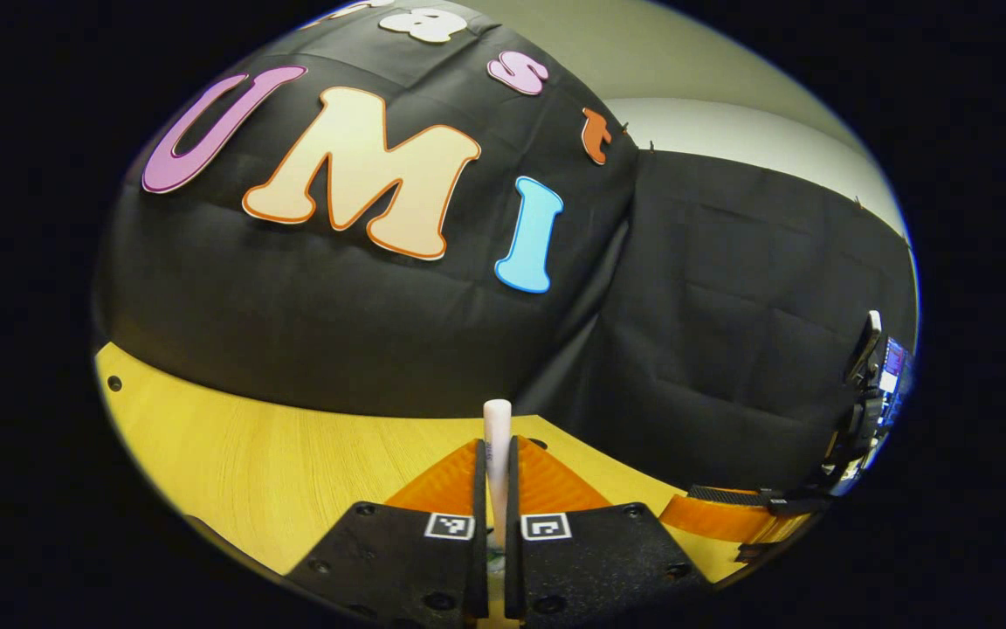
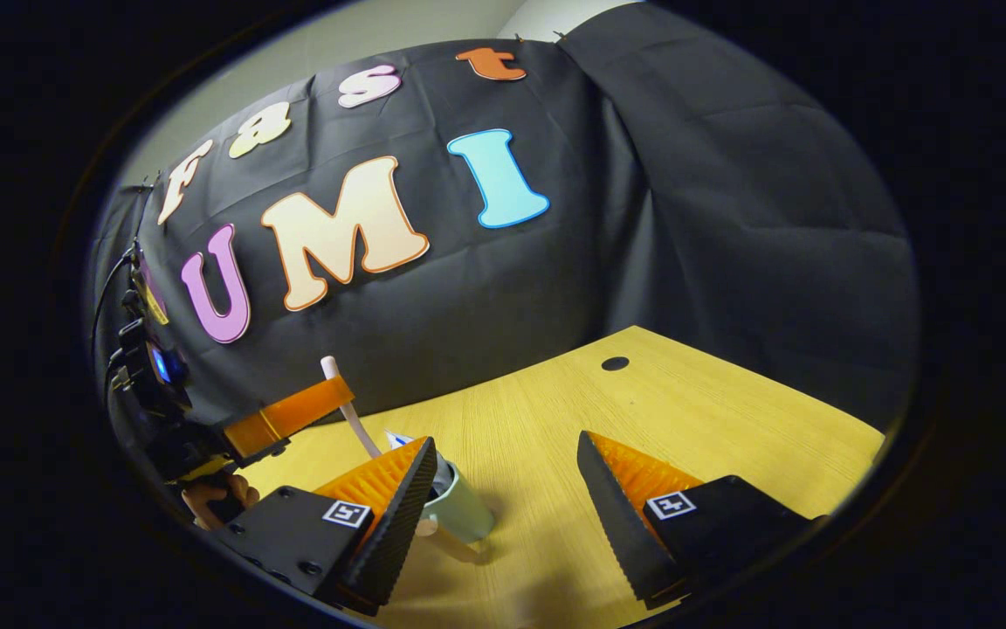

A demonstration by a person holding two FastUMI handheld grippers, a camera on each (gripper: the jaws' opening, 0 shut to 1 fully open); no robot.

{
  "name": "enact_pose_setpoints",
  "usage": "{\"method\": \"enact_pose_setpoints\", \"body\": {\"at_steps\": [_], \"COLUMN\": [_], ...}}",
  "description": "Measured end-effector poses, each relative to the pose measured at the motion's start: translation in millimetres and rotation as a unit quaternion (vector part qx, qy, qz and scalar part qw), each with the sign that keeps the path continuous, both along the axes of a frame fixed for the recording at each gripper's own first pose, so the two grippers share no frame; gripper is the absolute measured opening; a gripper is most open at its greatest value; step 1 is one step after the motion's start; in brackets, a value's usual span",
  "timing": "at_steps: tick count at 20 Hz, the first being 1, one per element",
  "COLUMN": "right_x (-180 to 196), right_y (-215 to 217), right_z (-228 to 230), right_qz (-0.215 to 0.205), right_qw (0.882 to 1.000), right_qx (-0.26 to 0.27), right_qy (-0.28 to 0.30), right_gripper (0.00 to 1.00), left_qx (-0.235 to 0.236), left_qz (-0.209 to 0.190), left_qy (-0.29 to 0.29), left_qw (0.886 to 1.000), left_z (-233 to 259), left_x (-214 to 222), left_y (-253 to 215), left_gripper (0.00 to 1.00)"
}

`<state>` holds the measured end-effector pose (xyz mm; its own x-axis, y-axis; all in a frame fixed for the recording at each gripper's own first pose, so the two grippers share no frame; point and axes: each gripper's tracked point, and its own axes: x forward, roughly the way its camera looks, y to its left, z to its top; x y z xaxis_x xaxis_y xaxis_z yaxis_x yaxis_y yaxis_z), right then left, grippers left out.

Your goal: Put the toothbrush and toothpaste on the desktop into the cup, then pick up the cup and place it on the coaster on the desktop.

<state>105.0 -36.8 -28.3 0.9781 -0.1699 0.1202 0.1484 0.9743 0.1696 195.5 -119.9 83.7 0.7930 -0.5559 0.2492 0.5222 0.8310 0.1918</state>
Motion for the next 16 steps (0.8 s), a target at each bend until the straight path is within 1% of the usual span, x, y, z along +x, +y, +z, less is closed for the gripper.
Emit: {"method": "enact_pose_setpoints", "body": {"at_steps": [1, 2, 3, 4, 5, 8, 9, 11, 16], "right_x": [1.2, 1.5, 1.6, 1.2, 0.3, -0.6, -1.6, -1.0, 4.6], "right_y": [0.6, 1.2, 2.3, 3.6, 6.0, 15.7, 19.8, 28.8, 57.1], "right_z": [0.1, 0.2, 0.0, 0.9, 2.2, 7.2, 8.4, 10.0, 21.4], "right_qz": [0.002, 0.003, 0.004, 0.007, 0.010, 0.022, 0.028, 0.042, 0.089], "right_qw": [1.000, 1.000, 1.000, 1.000, 1.000, 1.000, 0.999, 0.998, 0.994], "right_qx": [0.000, -0.001, -0.001, -0.002, -0.003, -0.010, -0.012, -0.020, -0.026], "right_qy": [0.001, 0.003, 0.005, 0.007, 0.009, 0.018, 0.022, 0.037, 0.066], "right_gripper": [0.94, 0.98, 0.98, 0.98, 0.98, 0.98, 0.98, 0.98, 0.98], "left_qx": [0.004, 0.007, 0.009, 0.009, 0.008, -0.003, -0.009, -0.026, -0.044], "left_qz": [0.000, 0.001, 0.002, 0.003, 0.007, 0.045, 0.049, 0.067, 0.154], "left_qy": [0.004, 0.004, 0.004, 0.004, 0.002, -0.011, -0.009, -0.007, 0.002], "left_qw": [1.000, 1.000, 1.000, 1.000, 1.000, 0.999, 0.999, 0.997, 0.987], "left_z": [-2.3, -2.7, -3.0, -2.0, -0.4, 10.3, 13.5, 21.2, 38.0], "left_x": [-1.2, -3.8, -6.1, -10.4, -14.7, -26.9, -32.9, -42.3, -69.7], "left_y": [0.6, 2.3, 4.6, 7.5, 11.5, 37.9, 44.1, 63.3, 125.1], "left_gripper": [0.11, 0.14, 0.27, 0.27, 0.39, 0.79, 0.92, 0.93, 0.94]}}
